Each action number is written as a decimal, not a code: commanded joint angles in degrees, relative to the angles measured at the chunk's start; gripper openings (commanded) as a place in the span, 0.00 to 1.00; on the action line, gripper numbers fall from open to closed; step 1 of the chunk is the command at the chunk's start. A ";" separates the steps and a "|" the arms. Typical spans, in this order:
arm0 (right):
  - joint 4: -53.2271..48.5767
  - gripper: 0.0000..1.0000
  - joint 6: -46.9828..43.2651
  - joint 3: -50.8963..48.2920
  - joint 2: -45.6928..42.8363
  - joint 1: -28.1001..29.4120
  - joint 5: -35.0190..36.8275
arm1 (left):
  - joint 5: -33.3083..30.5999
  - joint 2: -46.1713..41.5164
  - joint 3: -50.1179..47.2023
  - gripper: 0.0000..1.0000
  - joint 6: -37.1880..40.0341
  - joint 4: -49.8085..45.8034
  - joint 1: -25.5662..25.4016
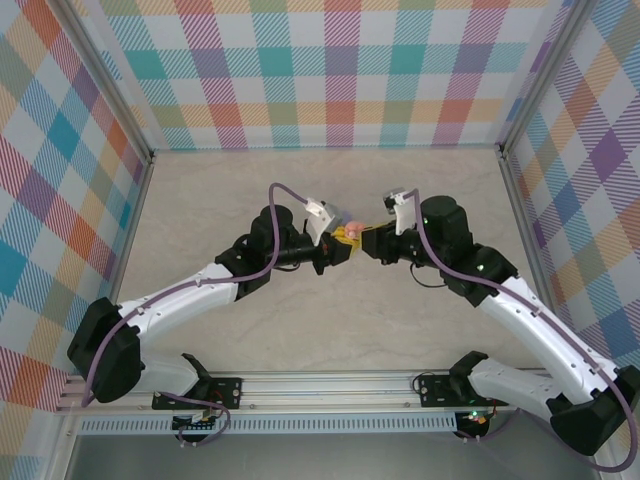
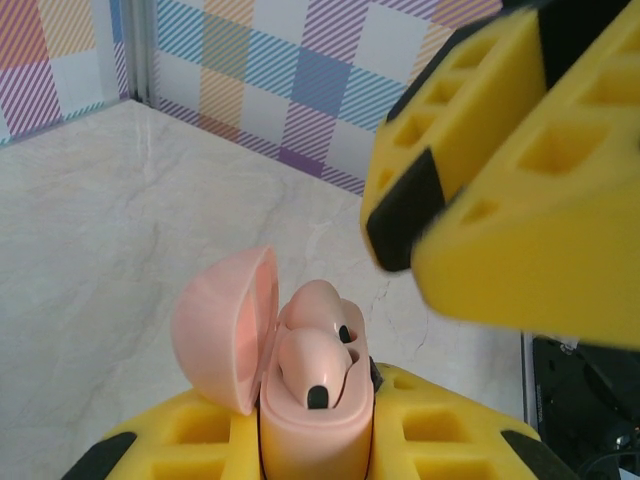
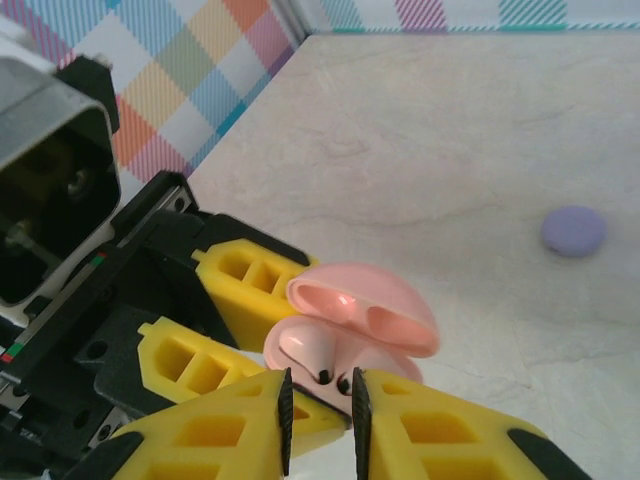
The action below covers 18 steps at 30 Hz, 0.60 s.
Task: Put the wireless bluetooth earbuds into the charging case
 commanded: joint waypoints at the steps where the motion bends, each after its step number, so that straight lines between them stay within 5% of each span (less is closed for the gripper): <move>1: -2.75 0.24 0.63 1.47 0.09 -1.05 4.36 | -0.20 -3.07 1.09 0.10 -1.05 -0.08 -0.58; 18: 5.10 0.17 3.38 -1.34 5.50 -14.82 -25.82 | 4.59 -7.70 -3.30 0.11 -5.38 8.10 -0.55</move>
